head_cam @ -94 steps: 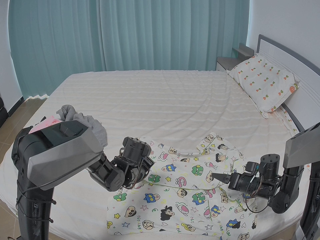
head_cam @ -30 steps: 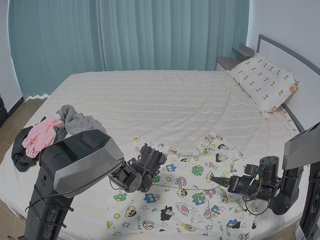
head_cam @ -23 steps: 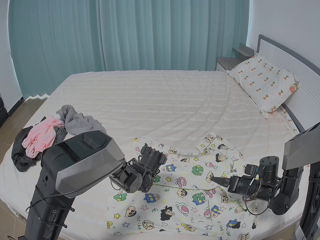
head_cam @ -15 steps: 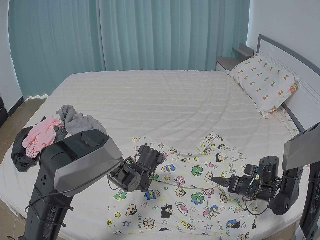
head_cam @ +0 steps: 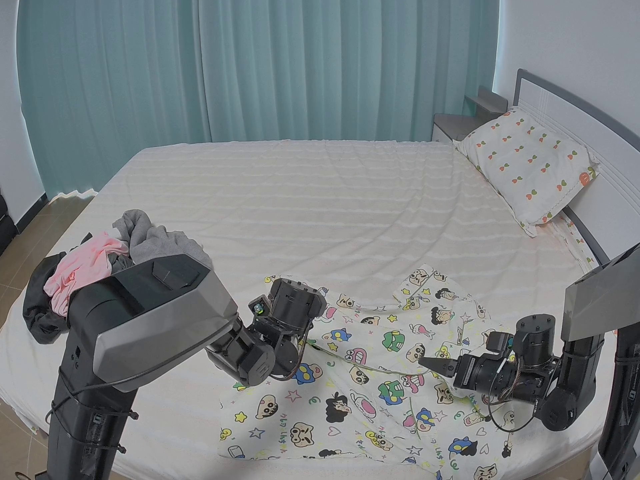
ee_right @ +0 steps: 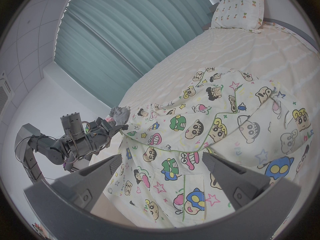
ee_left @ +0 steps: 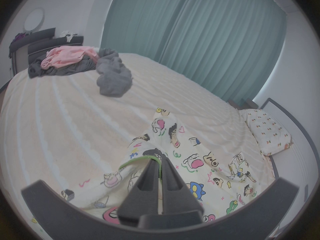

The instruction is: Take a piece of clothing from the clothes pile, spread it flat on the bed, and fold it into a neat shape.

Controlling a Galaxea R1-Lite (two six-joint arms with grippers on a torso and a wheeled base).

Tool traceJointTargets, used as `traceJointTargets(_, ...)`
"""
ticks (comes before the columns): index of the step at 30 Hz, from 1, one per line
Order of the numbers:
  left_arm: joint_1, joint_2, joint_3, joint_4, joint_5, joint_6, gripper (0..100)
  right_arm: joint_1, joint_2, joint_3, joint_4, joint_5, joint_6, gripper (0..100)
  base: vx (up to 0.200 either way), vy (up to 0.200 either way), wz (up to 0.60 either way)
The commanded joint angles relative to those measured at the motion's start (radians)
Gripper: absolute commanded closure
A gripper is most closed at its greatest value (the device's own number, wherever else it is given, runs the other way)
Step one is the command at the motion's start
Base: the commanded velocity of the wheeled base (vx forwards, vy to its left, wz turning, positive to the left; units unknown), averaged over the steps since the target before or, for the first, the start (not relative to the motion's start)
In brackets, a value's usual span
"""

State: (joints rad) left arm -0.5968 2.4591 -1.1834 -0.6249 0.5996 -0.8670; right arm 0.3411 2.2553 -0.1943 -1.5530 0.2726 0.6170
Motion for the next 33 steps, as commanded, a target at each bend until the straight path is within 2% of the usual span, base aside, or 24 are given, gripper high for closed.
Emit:
traceJointTargets(1, 0.002, -0.008, 0.093, -0.110, 0.000, 0.097, 100, -0.028, 0.023, -0.008, -0.010, 0.028, 0.003, 0, 0.000, 0.000, 0.00)
traceJointTargets(3, 0.000, -0.008, 0.114, -0.142, -0.001, 0.123, 100, -0.028, 0.029, -0.010, -0.010, 0.030, 0.003, 0, 0.000, 0.000, 0.00)
traceJointTargets(4, 0.000, -0.006, 0.153, -0.211, -0.001, 0.189, 100, -0.028, 0.035, -0.008, -0.010, 0.030, 0.001, 0, 0.000, 0.000, 0.00)
traceJointTargets(6, 0.002, -0.005, 0.191, -0.283, -0.001, 0.253, 100, -0.027, 0.035, -0.005, -0.010, 0.030, -0.002, 0, 0.000, 0.000, 0.00)
traceJointTargets(9, 0.002, -0.003, 0.215, -0.334, -0.001, 0.284, 100, -0.027, 0.035, -0.005, -0.010, 0.030, -0.003, 0, 0.000, 0.000, 0.00)
traceJointTargets(10, 0.003, 0.003, 0.261, -0.407, 0.000, 0.347, 100, -0.025, 0.035, -0.004, -0.010, 0.030, -0.005, 0, 0.000, 0.000, 0.00)
traceJointTargets(15, 0.017, 0.004, 0.312, -0.515, -0.003, 0.462, 100, -0.022, 0.035, 0.001, -0.010, 0.030, -0.006, 0, 0.000, 0.000, 0.00)
traceJointTargets(18, 0.023, 0.009, 0.317, -0.535, -0.003, 0.502, 100, -0.020, 0.033, 0.003, -0.010, 0.030, -0.006, 0, 0.000, 0.000, 0.00)
traceJointTargets(20, 0.034, 0.020, 0.326, -0.584, -0.003, 0.571, 100, -0.019, 0.033, 0.003, -0.010, 0.030, -0.008, 0, 0.000, 0.000, 0.00)
traceJointTargets(26, 0.046, 0.035, 0.324, -0.684, -0.018, 0.695, 100, -0.019, 0.033, 0.004, -0.010, 0.030, -0.008, 0, 0.000, 0.000, 0.00)
traceJointTargets(33, 0.035, 0.029, 0.400, -0.690, -0.026, 0.749, 100, -0.019, 0.030, 0.004, -0.010, 0.030, -0.008, 0, 0.000, 0.000, 0.00)
